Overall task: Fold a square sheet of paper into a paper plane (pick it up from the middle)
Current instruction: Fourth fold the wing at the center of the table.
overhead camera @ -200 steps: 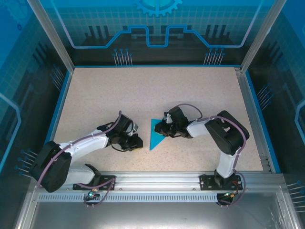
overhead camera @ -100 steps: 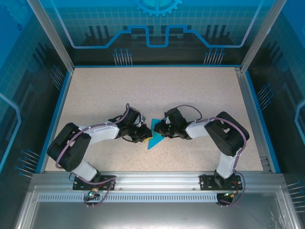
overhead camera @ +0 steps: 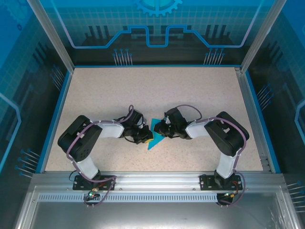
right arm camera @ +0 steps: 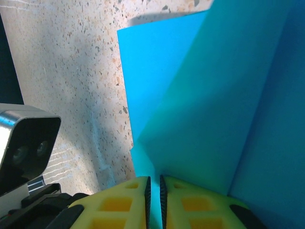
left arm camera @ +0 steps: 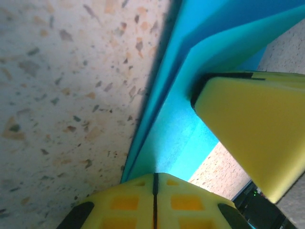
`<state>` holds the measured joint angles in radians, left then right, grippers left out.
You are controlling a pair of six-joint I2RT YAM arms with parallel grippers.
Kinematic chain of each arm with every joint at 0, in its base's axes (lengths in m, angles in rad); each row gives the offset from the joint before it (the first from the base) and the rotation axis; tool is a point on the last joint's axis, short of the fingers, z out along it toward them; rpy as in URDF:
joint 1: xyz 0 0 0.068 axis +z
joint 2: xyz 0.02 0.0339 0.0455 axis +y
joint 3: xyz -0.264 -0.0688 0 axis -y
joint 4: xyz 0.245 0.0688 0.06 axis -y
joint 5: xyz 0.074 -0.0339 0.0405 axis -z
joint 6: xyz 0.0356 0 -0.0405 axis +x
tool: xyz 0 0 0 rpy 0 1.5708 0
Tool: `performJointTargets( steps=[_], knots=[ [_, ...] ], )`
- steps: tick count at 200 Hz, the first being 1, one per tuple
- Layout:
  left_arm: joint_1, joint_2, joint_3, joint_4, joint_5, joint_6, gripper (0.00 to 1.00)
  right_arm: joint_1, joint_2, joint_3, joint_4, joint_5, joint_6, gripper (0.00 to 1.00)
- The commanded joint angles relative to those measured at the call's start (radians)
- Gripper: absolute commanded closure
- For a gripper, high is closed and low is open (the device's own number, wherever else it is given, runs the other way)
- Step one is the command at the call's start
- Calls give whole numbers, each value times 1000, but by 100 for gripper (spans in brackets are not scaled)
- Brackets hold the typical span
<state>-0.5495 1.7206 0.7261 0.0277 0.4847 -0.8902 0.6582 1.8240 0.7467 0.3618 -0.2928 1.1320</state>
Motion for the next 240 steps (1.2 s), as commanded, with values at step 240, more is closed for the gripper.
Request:
performJointTargets(
  steps=[240],
  knots=[
    [-6,63,-24,-285,-229,108,100,-103,77,198,-345,-44,-381,96]
  ],
)
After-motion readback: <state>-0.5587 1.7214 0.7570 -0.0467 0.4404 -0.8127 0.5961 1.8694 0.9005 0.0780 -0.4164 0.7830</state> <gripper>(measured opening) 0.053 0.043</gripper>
